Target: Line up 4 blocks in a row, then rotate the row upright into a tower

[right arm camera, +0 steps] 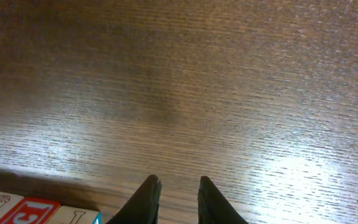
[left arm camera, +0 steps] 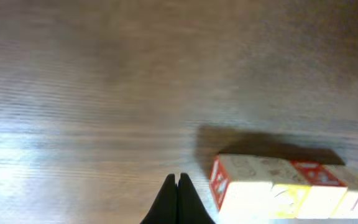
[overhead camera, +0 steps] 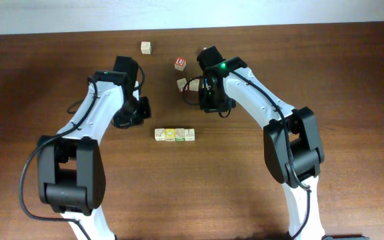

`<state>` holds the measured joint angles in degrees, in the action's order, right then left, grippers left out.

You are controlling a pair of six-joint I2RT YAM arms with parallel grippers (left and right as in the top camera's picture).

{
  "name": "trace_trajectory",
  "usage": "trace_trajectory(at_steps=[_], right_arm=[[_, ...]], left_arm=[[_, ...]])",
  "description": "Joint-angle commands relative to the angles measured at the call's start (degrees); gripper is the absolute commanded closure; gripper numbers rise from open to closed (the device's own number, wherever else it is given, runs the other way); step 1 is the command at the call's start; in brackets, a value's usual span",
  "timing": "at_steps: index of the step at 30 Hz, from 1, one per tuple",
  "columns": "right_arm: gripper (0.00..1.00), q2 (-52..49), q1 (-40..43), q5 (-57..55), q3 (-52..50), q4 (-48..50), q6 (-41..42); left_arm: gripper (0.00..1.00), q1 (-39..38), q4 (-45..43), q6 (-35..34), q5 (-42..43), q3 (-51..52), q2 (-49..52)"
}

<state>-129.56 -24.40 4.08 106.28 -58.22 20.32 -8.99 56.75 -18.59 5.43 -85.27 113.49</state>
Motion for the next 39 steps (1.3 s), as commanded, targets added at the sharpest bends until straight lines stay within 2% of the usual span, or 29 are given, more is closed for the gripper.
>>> trace_trajectory(at_steps=[1, 6, 18, 20, 25, 30, 32, 34, 35, 39], right_arm=[[0.78, -0.7, 0.11, -0.55, -0.37, 0.0, -0.37], [0.78, -0.7, 0.11, -0.52, -0.37, 0.02, -0.37], [0.78, -0.7, 0.11, -0.52, -0.37, 0.0, -0.37], [0.78, -0.7, 0.11, -0.55, -0.37, 0.0, -0.37], [0.78, -0.7, 0.11, -0.52, -0.37, 0.0, -0.37], [0.78, -0.7, 0.11, -0.52, -0.37, 0.0, -0.37], [0.78, -0.7, 0.11, -0.55, -0.37, 0.0, -0.37], [0.78, -0.7, 0.11, -0.55, -0.37, 0.0, -0.39], [0.78, -0.7, 0.11, -0.55, -0.37, 0.0, -0.37], [0.78, -0.7, 0.11, -0.55, -0.37, 0.0, -0.39]], left_arm=[[1.0, -1.88, -3.69, 0.44, 2.69, 3.63, 0.42], [1.0, -3.58, -7.3, 0.42, 1.68, 6.38, 0.42], [1.0, -5.75, -9.01, 0.42, 1.6, 6.45, 0.42], [1.0, -5.75, -9.11, 0.42, -0.98, 6.45, 0.42], [1.0, -5.75, -3.02, -0.24, -1.36, 6.45, 0.42], [1.0, -5.75, -2.23, -1.09, -1.73, 6.45, 0.42], [1.0, -5.05, -1.99, -1.14, -7.65, 5.99, 0.37], [1.0, -3.52, -1.07, -1.07, -4.74, 3.45, 0.0], [1.0, -3.04, 0.31, 1.88, -0.55, 0.79, -1.03], [1.0, -5.4, 7.02, 3.21, -0.07, -0.92, -5.84]])
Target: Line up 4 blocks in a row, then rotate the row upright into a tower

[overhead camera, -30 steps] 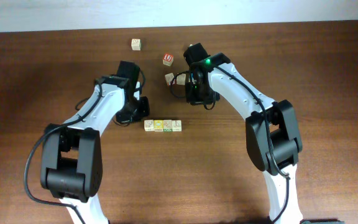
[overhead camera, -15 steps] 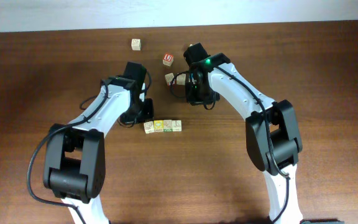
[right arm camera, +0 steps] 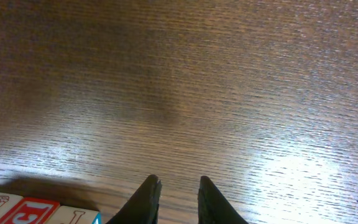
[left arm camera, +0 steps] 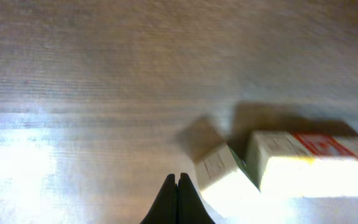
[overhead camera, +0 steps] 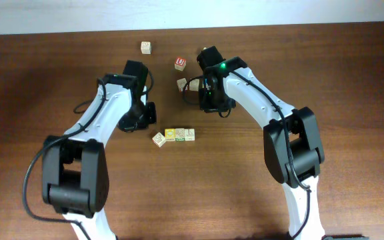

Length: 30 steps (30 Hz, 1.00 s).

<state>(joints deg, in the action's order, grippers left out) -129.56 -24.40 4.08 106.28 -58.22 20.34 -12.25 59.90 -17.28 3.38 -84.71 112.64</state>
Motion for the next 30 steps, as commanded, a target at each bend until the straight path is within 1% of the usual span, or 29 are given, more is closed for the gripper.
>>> trace_trajectory(at_steps=[1, 2, 3, 5, 7, 9, 13, 16, 19, 23, 26, 28, 30], right_arm=[[0.78, -0.7, 0.11, -0.55, -0.37, 0.0, -0.39], [0.78, -0.7, 0.11, -0.55, -0.37, 0.0, -0.39], [0.78, -0.7, 0.11, -0.55, -0.37, 0.0, -0.39], [0.78, -0.7, 0.11, -0.55, -0.37, 0.0, -0.42], [0.78, -0.7, 0.11, -0.55, -0.37, 0.0, -0.42], [0.78, -0.7, 0.11, -0.52, -0.37, 0.0, -0.39], [0.78, -0.7, 0.11, -0.52, -0.37, 0.0, -0.39], [0.78, -0.7, 0.11, -0.52, -0.37, 0.0, -0.39], [0.78, -0.7, 0.11, -0.52, -0.37, 0.0, -0.39], [0.78, -0.7, 0.11, -0.52, -0.37, 0.02, -0.39], [0.78, -0.7, 0.11, -0.52, -0.37, 0.02, -0.39], [0.78, -0.7, 0.11, -0.55, -0.37, 0.0, -0.39], [0.78, -0.7, 0.11, -0.55, -0.37, 0.0, -0.42]], left_arm=[[1.0, -3.02, 6.14, -0.11, 1.97, -1.49, -5.11], [1.0, -4.66, 7.89, -3.17, 2.01, -0.07, -5.09], [1.0, -5.68, 7.63, -4.42, 1.81, 1.22, -5.09], [1.0, -7.67, 4.44, -7.43, 1.92, 5.03, -4.94], [1.0, -9.53, 0.66, -8.94, 1.92, 8.79, -4.94], [1.0, -9.99, -2.58, -9.05, 1.29, 11.74, -4.92], [1.0, -10.01, -9.53, -9.05, -3.39, 15.52, -4.87], [1.0, -9.99, -13.7, -9.03, -3.96, 17.62, -4.87], [1.0, -9.99, -14.05, -9.03, -6.4, 17.7, -4.87], [1.0, -9.99, -16.35, -8.74, -6.45, 17.7, -4.87], [1.0, -9.99, -16.13, -8.35, -6.1, 17.62, -4.94], [1.0, -9.99, -13.73, -6.32, -3.28, 16.02, -5.66], [1.0, -9.77, -6.14, -3.8, -2.58, 11.61, -8.76]])
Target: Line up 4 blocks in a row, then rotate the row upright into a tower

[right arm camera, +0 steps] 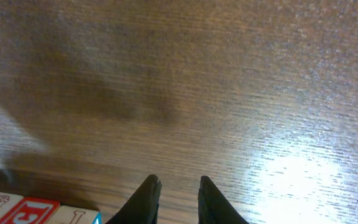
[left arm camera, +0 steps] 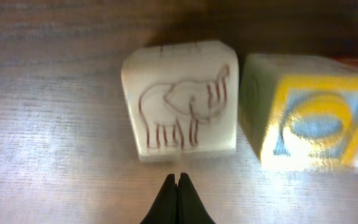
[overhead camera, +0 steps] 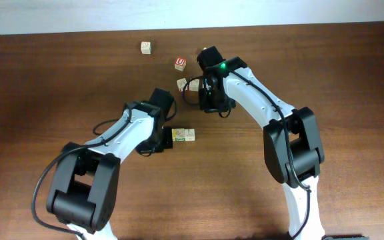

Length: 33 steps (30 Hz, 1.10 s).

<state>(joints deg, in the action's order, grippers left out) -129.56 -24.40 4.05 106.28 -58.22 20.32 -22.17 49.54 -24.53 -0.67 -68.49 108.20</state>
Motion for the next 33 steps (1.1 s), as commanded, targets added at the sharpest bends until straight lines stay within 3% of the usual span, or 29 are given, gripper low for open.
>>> trace_trajectory(at_steps=[1, 6, 15, 33], right_arm=[[0.78, -0.7, 0.11, -0.52, -0.37, 0.0, -0.39], [0.78, -0.7, 0.11, -0.5, -0.37, 0.11, -0.37], [0.78, -0.7, 0.11, -0.72, -0.37, 0.0, -0.39], [0.78, -0.7, 0.11, -0.72, -0.37, 0.0, -0.39]], left_arm=[[1.0, 0.87, 6.32, 3.61, 0.37, -5.97, -5.84], [1.0, 7.48, 2.93, 3.89, -1.7, -5.99, -6.8], [1.0, 7.21, -5.31, 1.79, -1.62, -5.79, 4.59], [1.0, 7.15, -8.5, 1.88, 2.84, -5.79, 4.83]])
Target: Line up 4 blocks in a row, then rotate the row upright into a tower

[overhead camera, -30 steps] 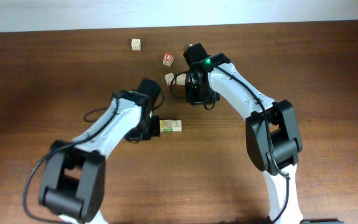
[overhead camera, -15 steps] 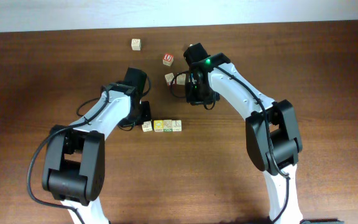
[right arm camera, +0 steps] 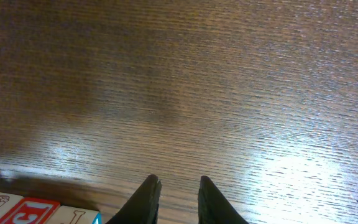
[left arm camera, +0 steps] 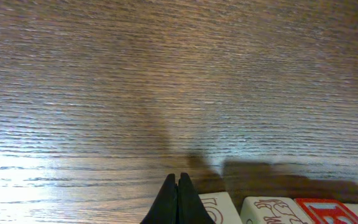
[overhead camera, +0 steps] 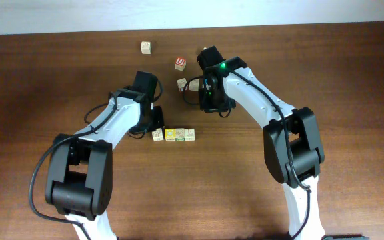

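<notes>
Four picture blocks lie in a row; its left-end block sits slightly askew beside the other three. My left gripper is shut and empty just behind that left end. In the left wrist view its tips stand right by the end block, with the elephant block beside it. My right gripper hovers behind the row's right end, open with a narrow gap and nothing in it. The row's blocks show at that view's lower left.
Three loose blocks lie farther back on the brown table: a pale one, a red-faced one and another pale one next to the right arm.
My left gripper was low in front of the row's left end, facing the elephant block. Now it is behind that end. The right arm has not moved.
The four blocks lay in a straight row with my left gripper shut, off to the left behind them. Then the left-end block lay turned and pushed out of line. Then the gripper was in front of it. Now the block sits against the row, slightly askew.
</notes>
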`<state>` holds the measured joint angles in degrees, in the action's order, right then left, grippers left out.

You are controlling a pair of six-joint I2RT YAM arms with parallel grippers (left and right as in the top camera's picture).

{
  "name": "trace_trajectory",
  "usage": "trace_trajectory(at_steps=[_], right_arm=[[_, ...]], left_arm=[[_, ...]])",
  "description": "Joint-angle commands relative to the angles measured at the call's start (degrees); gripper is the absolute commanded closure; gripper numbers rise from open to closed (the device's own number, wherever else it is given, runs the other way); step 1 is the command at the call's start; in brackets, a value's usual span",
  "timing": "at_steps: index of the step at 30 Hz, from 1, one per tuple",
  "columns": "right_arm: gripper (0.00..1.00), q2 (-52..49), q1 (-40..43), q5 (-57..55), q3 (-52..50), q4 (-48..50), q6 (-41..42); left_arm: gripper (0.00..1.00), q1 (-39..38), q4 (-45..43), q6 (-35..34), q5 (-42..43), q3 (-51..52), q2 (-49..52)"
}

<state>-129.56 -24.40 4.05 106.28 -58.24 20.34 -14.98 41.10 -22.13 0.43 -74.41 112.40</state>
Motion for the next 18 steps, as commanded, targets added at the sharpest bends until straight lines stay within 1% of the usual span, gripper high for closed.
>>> trace_trajectory(at_steps=[1, 9, 13, 15, 18], right_arm=[[0.78, -0.7, 0.11, -0.74, -0.37, 0.04, -0.42], [0.78, -0.72, 0.11, -0.72, -0.37, 0.04, -0.42], [0.78, -0.72, 0.11, -0.74, -0.37, 0.02, -0.44], [0.77, -0.72, 0.11, -0.74, -0.37, 0.02, -0.42], [0.78, -0.74, 0.11, -0.74, -0.37, 0.02, -0.44]], left_arm=[[1.0, -0.17, -0.15, -0.52, 1.75, 0.13, 0.63], [1.0, -2.27, -0.57, -0.52, 1.46, 0.11, 0.63], [1.0, -0.55, -1.01, -0.52, -3.58, -1.01, 0.63], [1.0, 2.08, 2.05, -0.55, -3.91, -3.87, 0.63], [1.0, 5.6, 9.73, -0.57, -3.76, -7.21, 0.63]])
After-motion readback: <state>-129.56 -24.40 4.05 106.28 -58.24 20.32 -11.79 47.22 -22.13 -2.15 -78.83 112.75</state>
